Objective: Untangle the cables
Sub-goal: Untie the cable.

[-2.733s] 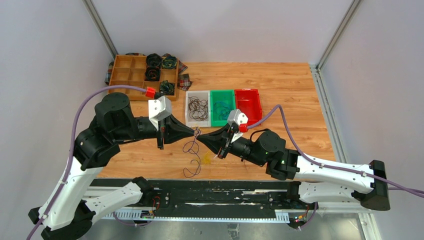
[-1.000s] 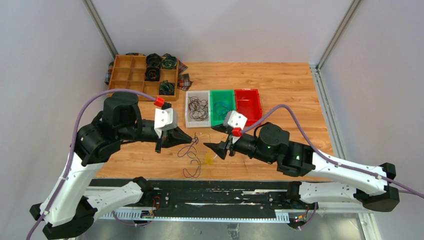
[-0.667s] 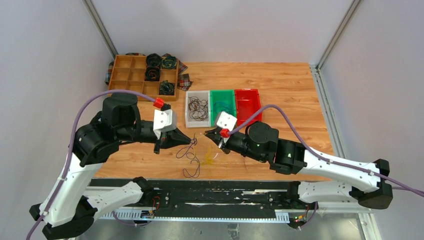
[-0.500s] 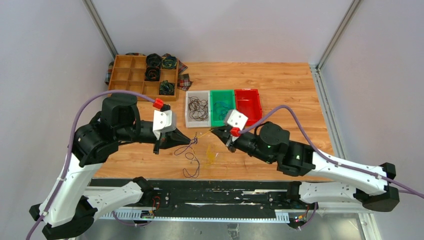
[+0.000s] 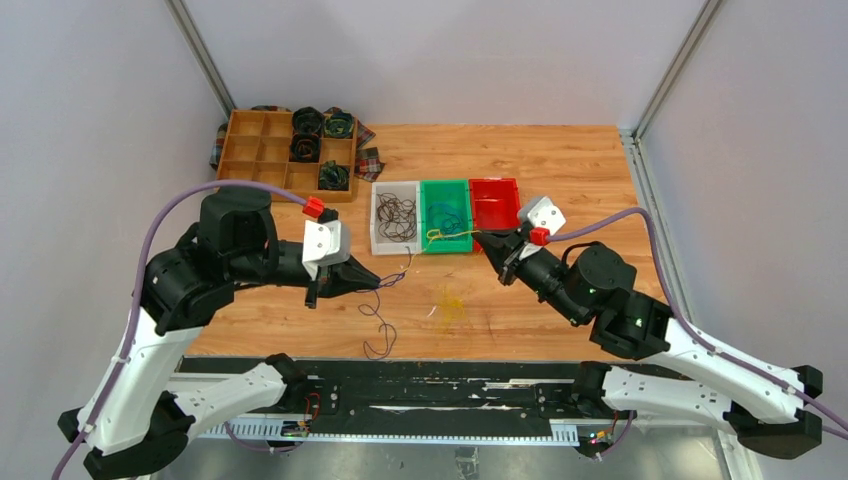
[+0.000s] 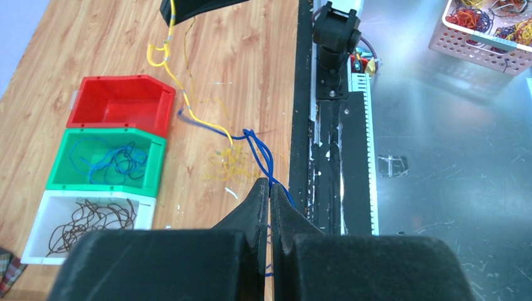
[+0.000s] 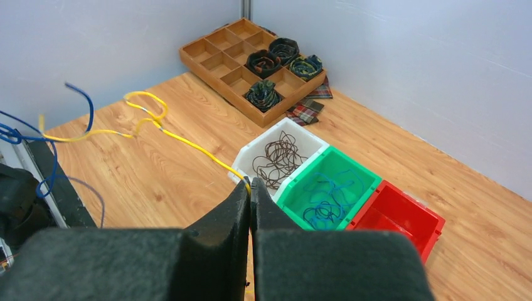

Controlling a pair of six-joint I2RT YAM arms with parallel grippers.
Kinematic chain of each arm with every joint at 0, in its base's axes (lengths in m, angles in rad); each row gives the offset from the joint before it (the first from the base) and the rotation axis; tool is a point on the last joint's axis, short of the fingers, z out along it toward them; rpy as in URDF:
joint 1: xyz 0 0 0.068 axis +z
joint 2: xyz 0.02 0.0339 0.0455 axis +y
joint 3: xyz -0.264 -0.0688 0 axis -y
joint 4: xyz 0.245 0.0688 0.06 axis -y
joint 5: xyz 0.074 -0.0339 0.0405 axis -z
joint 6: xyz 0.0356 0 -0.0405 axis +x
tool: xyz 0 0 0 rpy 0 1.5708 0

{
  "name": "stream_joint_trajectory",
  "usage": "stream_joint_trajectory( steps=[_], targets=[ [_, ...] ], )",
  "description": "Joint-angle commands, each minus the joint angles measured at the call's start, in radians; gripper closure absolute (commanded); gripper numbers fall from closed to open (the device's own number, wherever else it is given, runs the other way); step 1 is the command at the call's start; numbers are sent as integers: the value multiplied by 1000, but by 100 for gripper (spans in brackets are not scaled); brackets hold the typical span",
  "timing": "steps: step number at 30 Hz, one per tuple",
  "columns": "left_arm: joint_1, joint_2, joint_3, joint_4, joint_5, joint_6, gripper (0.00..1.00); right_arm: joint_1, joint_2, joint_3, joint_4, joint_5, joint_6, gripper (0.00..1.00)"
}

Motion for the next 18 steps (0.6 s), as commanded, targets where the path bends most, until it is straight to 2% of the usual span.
stream_joint_trajectory(
  steps=[1, 7, 12, 15, 18],
  targets=[
    [3, -12, 27, -13, 14, 4, 99, -35, -29, 3, -12, 17, 41, 99],
    [3, -17, 41, -13, 20, 6, 100, -94, -50, -9, -46, 93, 76, 99],
    [3, -19, 50, -13, -7, 23, 100, -223, -86, -28, -79, 145, 112, 99],
    [3, -8, 62, -13, -77, 69, 100, -304, -85, -46, -98, 113, 142, 99],
    [3, 53, 116, -12, -242, 135, 100, -334, -59, -61, -100, 69, 170, 99]
  ],
)
